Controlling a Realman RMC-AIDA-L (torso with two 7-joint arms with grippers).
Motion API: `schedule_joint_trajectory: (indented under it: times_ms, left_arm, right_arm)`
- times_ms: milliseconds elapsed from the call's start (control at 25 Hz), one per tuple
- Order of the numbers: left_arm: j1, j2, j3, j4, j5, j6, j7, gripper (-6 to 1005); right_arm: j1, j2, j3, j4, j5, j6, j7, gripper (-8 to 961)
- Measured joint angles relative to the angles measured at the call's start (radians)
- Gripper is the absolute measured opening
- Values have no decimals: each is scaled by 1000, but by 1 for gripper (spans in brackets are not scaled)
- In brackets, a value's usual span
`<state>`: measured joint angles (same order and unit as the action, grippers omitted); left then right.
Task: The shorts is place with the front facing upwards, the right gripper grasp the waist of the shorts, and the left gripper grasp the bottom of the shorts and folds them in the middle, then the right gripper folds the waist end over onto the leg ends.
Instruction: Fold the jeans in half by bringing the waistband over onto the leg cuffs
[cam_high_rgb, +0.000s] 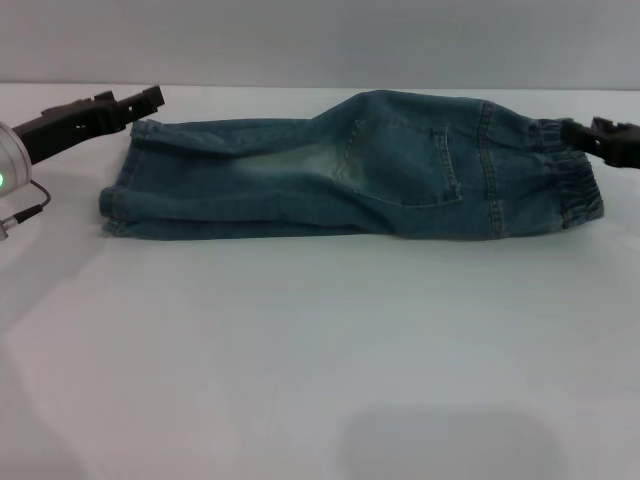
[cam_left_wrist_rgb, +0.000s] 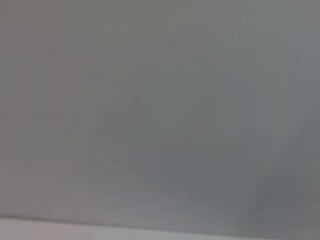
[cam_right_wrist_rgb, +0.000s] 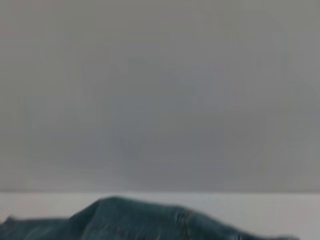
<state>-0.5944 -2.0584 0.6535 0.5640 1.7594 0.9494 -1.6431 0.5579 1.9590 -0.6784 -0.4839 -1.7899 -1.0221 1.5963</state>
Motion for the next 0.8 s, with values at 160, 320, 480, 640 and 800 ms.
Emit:
schedule_joint_trajectory:
  times_ms: [160,320,480,640,800]
  left_arm:
    - [15,0,0,-2,-55,39,55,812]
    - [26,-2,0,-20,-131,100,157,812]
    - [28,-2,0,-54,-186,137,230,812]
    - [36,-2,-2,-58,-199,148,245,812]
    - [44,0,-1,-59,-219,149,245,812]
  right_arm:
    - [0,-67,1,-48,-144,-118,179,514]
    - [8,-86,11,-164,-273,-209,325,514]
    - [24,-89,6,-265,-366,-247,413,515]
    - [68,-97,3,-285,-499,-252,490,594]
    - [109,-89,2,-277,-606,-242,520,659]
